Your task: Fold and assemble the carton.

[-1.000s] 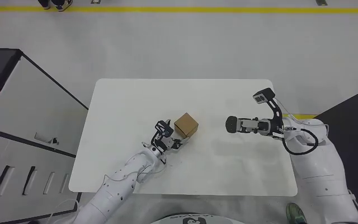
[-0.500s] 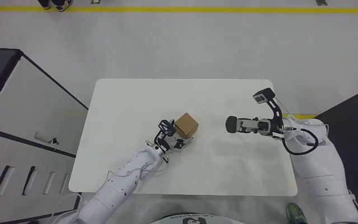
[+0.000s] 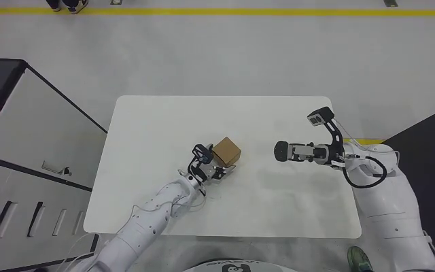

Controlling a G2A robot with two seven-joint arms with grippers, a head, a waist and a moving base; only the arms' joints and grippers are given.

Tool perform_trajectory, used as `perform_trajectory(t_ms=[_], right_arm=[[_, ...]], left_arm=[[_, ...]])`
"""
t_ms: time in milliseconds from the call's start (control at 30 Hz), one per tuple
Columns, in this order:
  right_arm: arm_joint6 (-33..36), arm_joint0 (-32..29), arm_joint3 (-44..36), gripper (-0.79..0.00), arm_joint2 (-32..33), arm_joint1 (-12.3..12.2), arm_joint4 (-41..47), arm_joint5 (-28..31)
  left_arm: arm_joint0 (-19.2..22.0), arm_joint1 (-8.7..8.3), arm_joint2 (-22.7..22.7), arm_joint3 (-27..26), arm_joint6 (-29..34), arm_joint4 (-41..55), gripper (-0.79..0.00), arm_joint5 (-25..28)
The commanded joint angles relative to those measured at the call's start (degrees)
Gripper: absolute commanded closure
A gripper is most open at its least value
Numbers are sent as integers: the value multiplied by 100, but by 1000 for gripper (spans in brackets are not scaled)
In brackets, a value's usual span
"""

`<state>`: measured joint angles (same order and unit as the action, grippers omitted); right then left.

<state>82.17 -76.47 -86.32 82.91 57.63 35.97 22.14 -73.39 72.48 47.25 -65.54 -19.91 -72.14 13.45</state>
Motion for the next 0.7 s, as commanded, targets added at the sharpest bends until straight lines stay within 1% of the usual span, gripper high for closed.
perform_trajectory(t_ms=[0, 100, 667], right_arm=[[0, 0, 0, -785, 0, 0, 0, 0], [0, 0, 0, -785, 0, 0, 0, 0], [0, 0, 0, -785, 0, 0, 0, 0]], left_arm=[[22, 17, -8, 41, -14, 10, -785, 13], [41, 43, -13, 88, -42, -7, -785, -57], [145, 153, -39, 347, -92, 20, -785, 99]])
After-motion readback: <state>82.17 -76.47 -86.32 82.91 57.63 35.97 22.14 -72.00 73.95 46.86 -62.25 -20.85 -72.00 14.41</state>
